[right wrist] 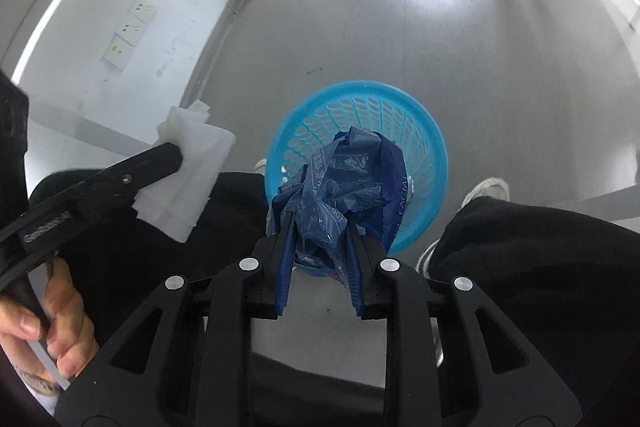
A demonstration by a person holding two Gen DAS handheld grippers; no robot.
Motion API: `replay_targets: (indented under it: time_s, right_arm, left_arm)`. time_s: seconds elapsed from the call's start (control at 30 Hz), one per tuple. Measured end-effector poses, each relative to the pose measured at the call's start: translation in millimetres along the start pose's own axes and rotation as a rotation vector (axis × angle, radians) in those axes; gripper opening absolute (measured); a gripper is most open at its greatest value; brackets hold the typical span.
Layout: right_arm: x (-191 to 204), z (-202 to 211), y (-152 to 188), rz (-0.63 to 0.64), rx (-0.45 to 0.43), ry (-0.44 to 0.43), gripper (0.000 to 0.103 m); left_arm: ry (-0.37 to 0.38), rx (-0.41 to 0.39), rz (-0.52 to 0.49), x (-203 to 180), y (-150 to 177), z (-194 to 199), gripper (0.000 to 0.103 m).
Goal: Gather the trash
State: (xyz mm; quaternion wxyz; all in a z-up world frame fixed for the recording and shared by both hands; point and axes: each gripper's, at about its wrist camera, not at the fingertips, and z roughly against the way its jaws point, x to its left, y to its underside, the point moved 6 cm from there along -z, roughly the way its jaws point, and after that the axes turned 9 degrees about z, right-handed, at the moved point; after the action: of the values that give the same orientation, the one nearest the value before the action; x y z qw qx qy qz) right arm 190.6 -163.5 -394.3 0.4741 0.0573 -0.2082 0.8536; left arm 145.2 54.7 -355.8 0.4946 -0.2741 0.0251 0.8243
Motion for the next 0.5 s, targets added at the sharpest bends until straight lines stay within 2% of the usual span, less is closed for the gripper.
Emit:
replay_targets:
  time_s: [0.1, 0.33, 0.5]
  right_arm:
    - [-8, -16, -7, -0.021, 0.033, 0.004, 0.022]
    - [-27, -57, -20, -0.088, 0.105, 0.006, 0.022]
    - [-46, -88, -28, -0.178, 0.155, -0.015, 0.022]
  left_arm:
    - [0.001, 0.024, 0.056, 8, -8, -14, 0.006]
    - [-0.063, 0.038, 0.054, 10, -26, -48, 0.006]
    - [-0.108, 0.112, 0.099, 22, -42, -89, 0.007]
